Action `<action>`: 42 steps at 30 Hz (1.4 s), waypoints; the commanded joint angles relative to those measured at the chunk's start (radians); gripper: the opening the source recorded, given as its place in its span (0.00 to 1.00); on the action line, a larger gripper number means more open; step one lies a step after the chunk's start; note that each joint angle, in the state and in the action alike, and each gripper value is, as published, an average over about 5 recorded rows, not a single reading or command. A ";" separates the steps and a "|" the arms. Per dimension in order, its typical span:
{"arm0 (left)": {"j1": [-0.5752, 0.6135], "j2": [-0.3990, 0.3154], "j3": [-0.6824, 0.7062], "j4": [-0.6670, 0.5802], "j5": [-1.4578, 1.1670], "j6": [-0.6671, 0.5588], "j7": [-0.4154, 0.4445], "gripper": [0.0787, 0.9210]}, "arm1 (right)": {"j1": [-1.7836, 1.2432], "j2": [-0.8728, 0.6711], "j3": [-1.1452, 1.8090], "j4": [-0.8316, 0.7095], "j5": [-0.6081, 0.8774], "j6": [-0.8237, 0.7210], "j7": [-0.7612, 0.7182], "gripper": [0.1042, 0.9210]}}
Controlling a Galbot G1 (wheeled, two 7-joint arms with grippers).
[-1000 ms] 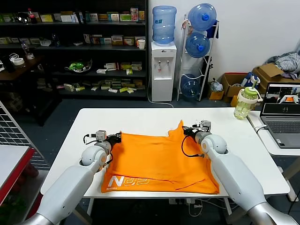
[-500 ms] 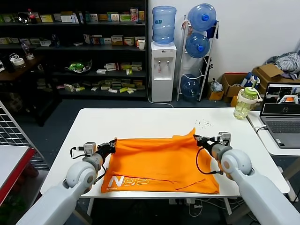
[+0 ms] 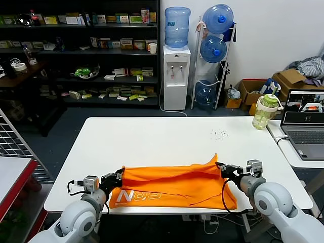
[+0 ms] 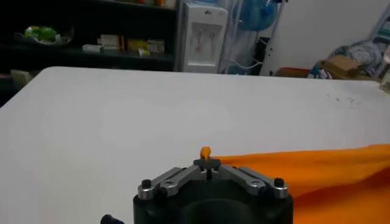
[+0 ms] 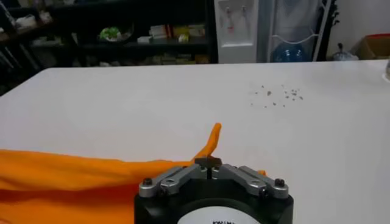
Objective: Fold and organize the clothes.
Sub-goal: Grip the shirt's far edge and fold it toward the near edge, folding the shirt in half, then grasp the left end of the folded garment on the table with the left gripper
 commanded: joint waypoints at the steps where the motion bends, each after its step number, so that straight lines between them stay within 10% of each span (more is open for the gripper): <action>1: 0.102 0.019 -0.012 -0.077 0.010 0.010 -0.021 0.03 | -0.133 -0.038 0.063 0.092 0.003 -0.018 0.002 0.07; 27: 0.108 -0.101 -0.018 0.102 0.114 -0.015 0.011 0.85 | -0.229 -0.004 0.176 0.122 0.004 -0.007 -0.012 0.88; 33: 0.097 -0.105 -0.012 0.142 0.112 -0.025 0.009 0.84 | -0.231 -0.003 0.177 0.121 0.004 -0.008 -0.010 0.88; 42: 0.101 -0.110 -0.010 0.149 0.100 -0.026 -0.004 0.54 | -0.230 0.005 0.175 0.121 0.004 -0.008 -0.008 0.88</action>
